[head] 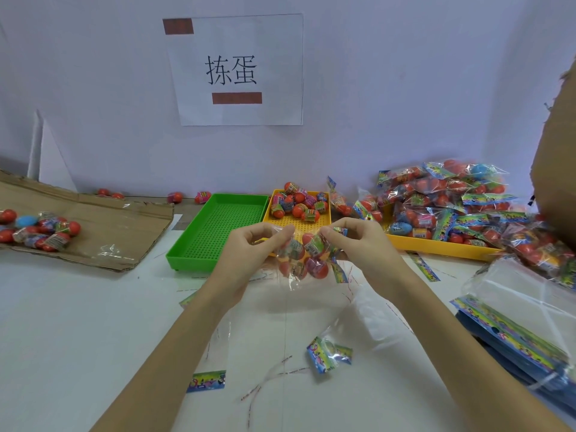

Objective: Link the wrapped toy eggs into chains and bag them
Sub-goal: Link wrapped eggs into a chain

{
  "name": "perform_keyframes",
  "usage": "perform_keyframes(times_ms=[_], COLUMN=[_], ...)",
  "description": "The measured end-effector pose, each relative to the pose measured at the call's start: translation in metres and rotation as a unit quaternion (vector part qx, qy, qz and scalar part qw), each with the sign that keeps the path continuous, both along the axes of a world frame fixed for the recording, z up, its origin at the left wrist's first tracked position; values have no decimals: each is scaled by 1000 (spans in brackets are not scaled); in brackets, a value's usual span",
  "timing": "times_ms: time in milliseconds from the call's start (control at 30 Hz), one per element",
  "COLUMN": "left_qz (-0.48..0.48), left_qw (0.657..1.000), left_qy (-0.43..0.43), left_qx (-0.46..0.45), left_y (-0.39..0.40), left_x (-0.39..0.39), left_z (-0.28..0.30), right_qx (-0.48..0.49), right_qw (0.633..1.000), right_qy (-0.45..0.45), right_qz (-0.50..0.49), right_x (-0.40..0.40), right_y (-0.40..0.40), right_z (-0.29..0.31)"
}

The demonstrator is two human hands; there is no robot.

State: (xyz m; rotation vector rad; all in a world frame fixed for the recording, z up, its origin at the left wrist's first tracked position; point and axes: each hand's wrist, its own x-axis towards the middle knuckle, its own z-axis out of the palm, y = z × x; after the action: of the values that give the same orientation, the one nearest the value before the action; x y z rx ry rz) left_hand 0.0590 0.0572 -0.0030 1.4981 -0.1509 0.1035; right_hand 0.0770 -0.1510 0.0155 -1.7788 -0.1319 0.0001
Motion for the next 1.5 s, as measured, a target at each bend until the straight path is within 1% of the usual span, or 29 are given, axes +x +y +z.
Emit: perform_keyframes(times_ms=[67, 167, 300, 333, 500, 567, 633, 700, 733, 833, 867, 933, 967, 1033, 1233, 1400, 1500], left_qz=[20, 58, 117, 127, 161, 169, 179, 170, 147, 36, 7, -47, -66, -74, -54, -26, -34], left_qw=[1000, 998, 991, 989, 982, 980, 981, 983, 986, 987, 988, 991, 991, 992, 991, 998, 998], left_qy=[4, 8, 16, 22, 58, 58, 39, 28, 33, 58, 63, 75, 76, 66, 68, 40, 28], left_qx=[-3, -32, -61, -66, -87, -84, -68, -64, -77, -144, -140, -100, -86, -82, -99, -49, -49], left_y=[0, 0, 3, 4, 5, 5, 6, 6, 4, -1, -2, -5, -6, -8, -2, 0, 3], left_x=[1, 2, 2, 2, 5, 5, 6, 5, 4, 6, 5, 2, 0, -2, -2, -2, 0], left_z=[-1, -2, -2, -2, -1, -2, -5, -4, -2, 4, 4, 2, 0, -4, 1, 0, 0], right_qx=[3, -3, -135, -151, -114, -105, -92, -44, -10, 76, 96, 111, 110, 101, 61, 23, 0], right_qw=[1000, 998, 979, 975, 984, 987, 989, 994, 997, 996, 994, 993, 993, 993, 997, 999, 999], right_qy=[-7, -22, 5, 3, -16, -25, -27, -22, -24, -40, -42, -48, -51, -53, -52, -44, -53], right_qz=[9, 52, 150, 162, 137, 120, 110, 93, 78, 27, 11, -11, -13, -10, 3, -9, -10], right_x=[0, -2, -7, -8, -8, -7, -6, -7, -8, -9, -9, -8, -8, -7, -7, -6, -4], right_y=[0, 2, 3, 2, 3, 3, 4, 7, 7, 8, 8, 6, 5, 3, 1, -2, -7], right_z=[0, -1, 0, -1, -3, -2, -1, -1, -1, 1, 2, 3, 3, 3, 4, 3, 7])
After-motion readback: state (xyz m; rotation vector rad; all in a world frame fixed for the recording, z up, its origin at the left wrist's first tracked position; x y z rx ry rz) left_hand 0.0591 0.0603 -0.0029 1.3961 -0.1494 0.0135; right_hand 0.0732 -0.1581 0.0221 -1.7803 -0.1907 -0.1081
